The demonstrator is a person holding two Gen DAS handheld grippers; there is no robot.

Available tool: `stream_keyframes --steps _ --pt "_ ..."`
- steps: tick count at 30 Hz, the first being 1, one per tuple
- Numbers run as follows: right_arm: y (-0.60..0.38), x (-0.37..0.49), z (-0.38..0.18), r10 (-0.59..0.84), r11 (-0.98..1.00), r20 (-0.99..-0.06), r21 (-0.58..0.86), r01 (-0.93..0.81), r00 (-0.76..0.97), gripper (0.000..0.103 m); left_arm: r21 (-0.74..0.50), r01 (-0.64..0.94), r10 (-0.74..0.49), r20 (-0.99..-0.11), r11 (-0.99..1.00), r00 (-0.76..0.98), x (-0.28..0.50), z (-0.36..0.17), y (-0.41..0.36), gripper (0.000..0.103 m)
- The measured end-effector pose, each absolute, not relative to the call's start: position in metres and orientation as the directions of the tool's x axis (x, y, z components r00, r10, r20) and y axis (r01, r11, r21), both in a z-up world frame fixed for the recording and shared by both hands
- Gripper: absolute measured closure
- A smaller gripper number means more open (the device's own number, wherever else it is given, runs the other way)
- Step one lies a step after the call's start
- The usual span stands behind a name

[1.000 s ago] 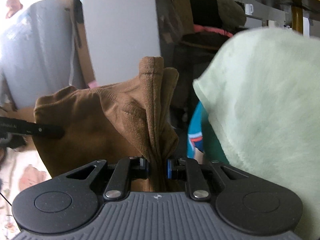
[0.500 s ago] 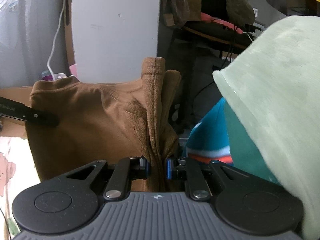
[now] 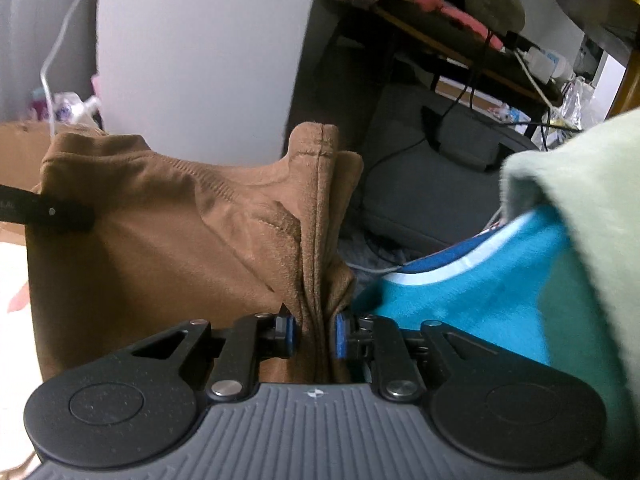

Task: Fold clothes
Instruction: 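Carry the held brown T-shirt with both tools toward the blue blanket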

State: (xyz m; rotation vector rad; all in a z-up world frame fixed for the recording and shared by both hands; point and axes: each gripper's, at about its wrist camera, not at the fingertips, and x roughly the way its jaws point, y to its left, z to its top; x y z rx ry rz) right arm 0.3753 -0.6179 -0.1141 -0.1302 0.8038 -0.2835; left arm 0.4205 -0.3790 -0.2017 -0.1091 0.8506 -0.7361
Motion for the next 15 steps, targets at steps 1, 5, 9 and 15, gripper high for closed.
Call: stream_keyframes --steps 1,5,9,15 --pt "-0.617 0.381 -0.117 -0.31 0.951 -0.694 -0.237 0.2 0.65 0.083 -0.367 0.543 -0.626 -0.647 0.756 0.435 0.424 -0.205 -0.38 0.097" --pt "-0.612 0.409 -0.132 -0.362 0.93 -0.698 -0.313 0.192 0.617 0.078 -0.36 0.514 -0.604 -0.654 0.778 0.456 0.437 -0.217 -0.376 0.097" --pt "-0.608 0.443 -0.148 -0.437 0.894 -0.698 -0.404 0.192 0.567 0.068 -0.369 0.473 -0.585 -0.654 0.8 0.48 0.44 -0.227 -0.371 0.093" --pt "-0.62 0.475 -0.15 -0.648 0.751 -0.586 -0.596 0.282 0.487 0.063 -0.315 0.462 -0.541 -0.664 0.829 0.516 0.437 -0.23 -0.36 0.074"
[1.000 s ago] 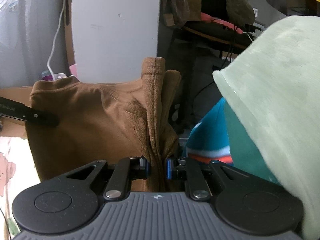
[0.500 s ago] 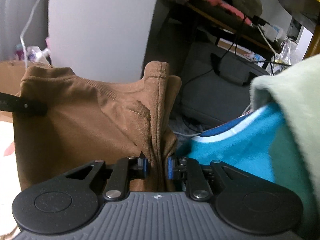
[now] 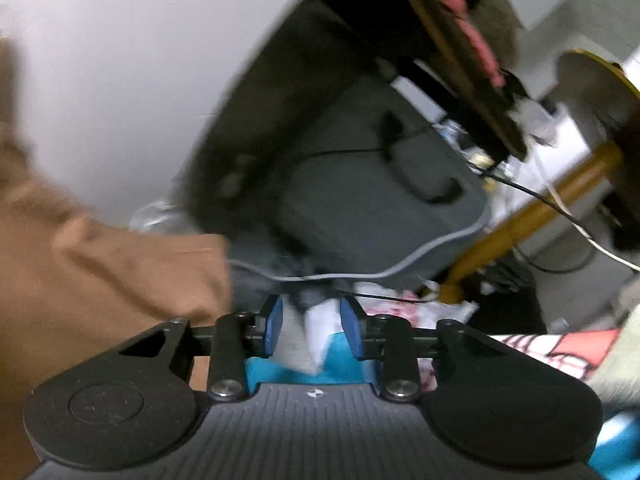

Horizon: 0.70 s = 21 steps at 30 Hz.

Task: Fold clothes
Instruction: 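Carry the held brown T-shirt with both tools toward the blue blanket, then lower the brown T-shirt onto the bed and open both tools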

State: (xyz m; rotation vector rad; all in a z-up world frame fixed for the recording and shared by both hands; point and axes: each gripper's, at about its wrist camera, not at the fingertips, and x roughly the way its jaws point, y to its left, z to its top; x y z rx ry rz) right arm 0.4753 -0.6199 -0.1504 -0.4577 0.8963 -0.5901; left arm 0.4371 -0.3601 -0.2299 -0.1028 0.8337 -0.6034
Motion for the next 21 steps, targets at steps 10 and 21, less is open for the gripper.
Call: stream_keyframes --steps 10,21 --pt "-0.619 0.442 -0.141 -0.356 0.934 -0.694 -0.253 0.25 0.626 0.071 -0.322 0.458 -0.543 -0.659 0.829 0.52 0.417 -0.224 -0.313 0.06" --pt "-0.623 0.47 -0.199 -0.372 0.923 -0.766 -0.245 0.297 0.525 0.08 -0.41 0.48 -0.613 -0.671 0.775 0.417 0.393 -0.253 -0.323 0.06"
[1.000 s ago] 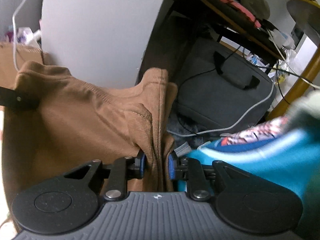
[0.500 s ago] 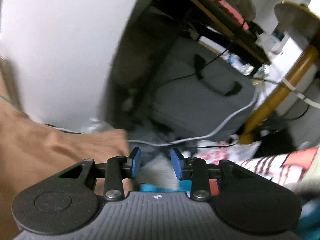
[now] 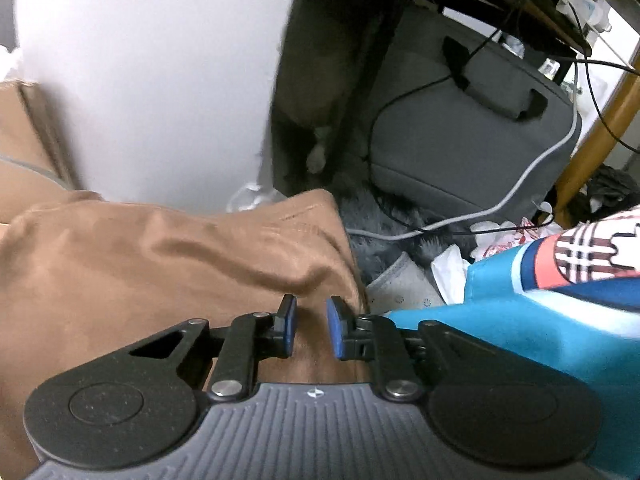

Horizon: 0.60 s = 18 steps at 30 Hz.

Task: Fold clothes
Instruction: 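Lower the brown T-shirt onto the bed and open both tools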

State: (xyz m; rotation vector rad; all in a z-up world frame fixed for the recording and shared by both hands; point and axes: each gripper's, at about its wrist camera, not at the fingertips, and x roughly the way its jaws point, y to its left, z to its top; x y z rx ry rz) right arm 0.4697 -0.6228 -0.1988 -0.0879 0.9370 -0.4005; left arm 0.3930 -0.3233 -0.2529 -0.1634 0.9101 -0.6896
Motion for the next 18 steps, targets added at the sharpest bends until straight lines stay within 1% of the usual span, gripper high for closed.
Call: stream_keyframes --steps 3,5,7,8,11,12,15,18 --pt "-0.627 0.481 -0.212 -0.421 0.904 -0.761 -0.304 0.302 0.493 0.082 -0.389 0.498 -0.604 -0.687 0.775 0.404 0.382 -0.267 -0.326 0.06" --pt "-0.628 0.488 -0.22 -0.47 0.881 -0.741 -0.359 0.308 0.479 0.082 -0.394 0.501 -0.608 -0.69 0.771 0.393 0.378 -0.274 -0.323 0.06" --pt "-0.626 0.492 -0.221 -0.581 0.814 -0.658 -0.46 0.356 0.479 0.081 -0.397 0.494 -0.605 -0.696 0.773 0.387 0.376 -0.279 -0.319 0.06" --pt "-0.627 0.493 -0.217 -0.6 0.8 -0.638 -0.464 0.381 0.482 0.081 -0.398 0.492 -0.604 -0.697 0.775 0.386 0.377 -0.28 -0.317 0.06" --pt "-0.625 0.495 -0.202 -0.59 0.807 -0.625 -0.435 0.399 0.512 0.081 -0.402 0.484 -0.601 -0.7 0.778 0.385 0.378 -0.28 -0.312 0.059" --pt "-0.622 0.494 -0.197 -0.579 0.816 -0.622 -0.433 0.384 0.528 0.081 -0.4 0.482 -0.598 -0.702 0.78 0.387 0.377 -0.278 -0.311 0.06" --pt "-0.612 0.487 -0.179 -0.543 0.837 -0.613 -0.448 0.314 0.573 0.081 -0.388 0.48 -0.59 -0.701 0.787 0.401 0.373 -0.268 -0.306 0.061" --pt "-0.605 0.468 -0.16 -0.494 0.865 -0.622 -0.422 0.272 0.607 0.081 -0.386 0.477 -0.589 -0.697 0.789 0.41 0.368 -0.258 -0.302 0.06"
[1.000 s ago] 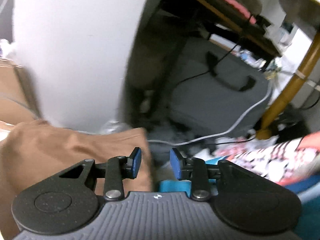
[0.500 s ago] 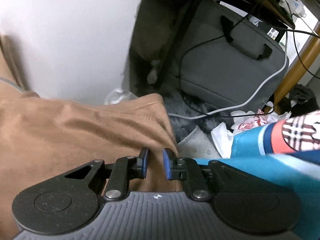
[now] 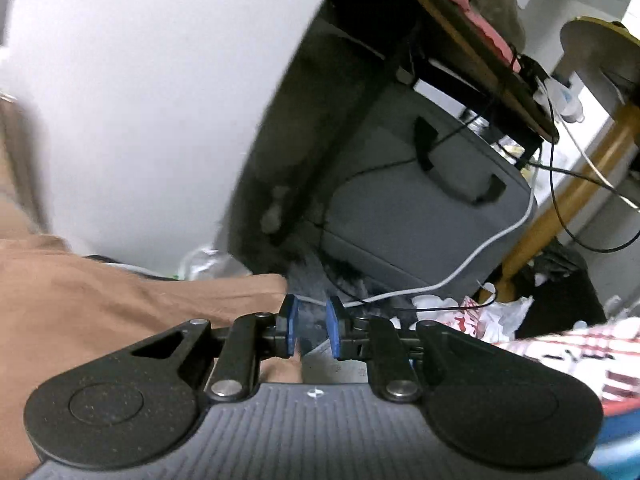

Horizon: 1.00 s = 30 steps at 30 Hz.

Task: Fold clothes
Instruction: 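Lower the brown T-shirt onto the bed and open both tools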

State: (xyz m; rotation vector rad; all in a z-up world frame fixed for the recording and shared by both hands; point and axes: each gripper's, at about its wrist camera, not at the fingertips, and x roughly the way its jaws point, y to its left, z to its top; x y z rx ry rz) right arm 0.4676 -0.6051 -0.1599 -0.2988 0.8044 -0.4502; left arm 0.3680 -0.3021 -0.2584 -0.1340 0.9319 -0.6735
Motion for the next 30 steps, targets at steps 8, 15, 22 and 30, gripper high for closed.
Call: stream_keyframes --steps 8,15,22,30 --pt "-0.579 0.392 -0.131 -0.38 0.919 -0.652 -0.35 0.184 0.656 0.081 -0.41 0.447 -0.594 -0.677 0.795 0.434 0.349 -0.237 -0.301 0.043" --pt "-0.566 0.33 -0.14 -0.276 0.959 -0.631 -0.23 0.164 0.726 0.08 -0.454 0.414 -0.606 -0.682 0.789 0.409 0.343 -0.249 -0.304 0.039" --pt "-0.6 0.299 -0.192 -0.257 0.966 -0.613 -0.133 0.223 0.747 0.079 -0.482 0.375 -0.605 -0.704 0.792 0.372 0.345 -0.282 -0.315 0.036" --pt "-0.618 0.28 -0.239 -0.311 0.948 -0.627 -0.146 0.284 0.714 0.079 -0.543 0.337 -0.636 -0.703 0.77 0.32 0.334 -0.305 -0.315 0.055"
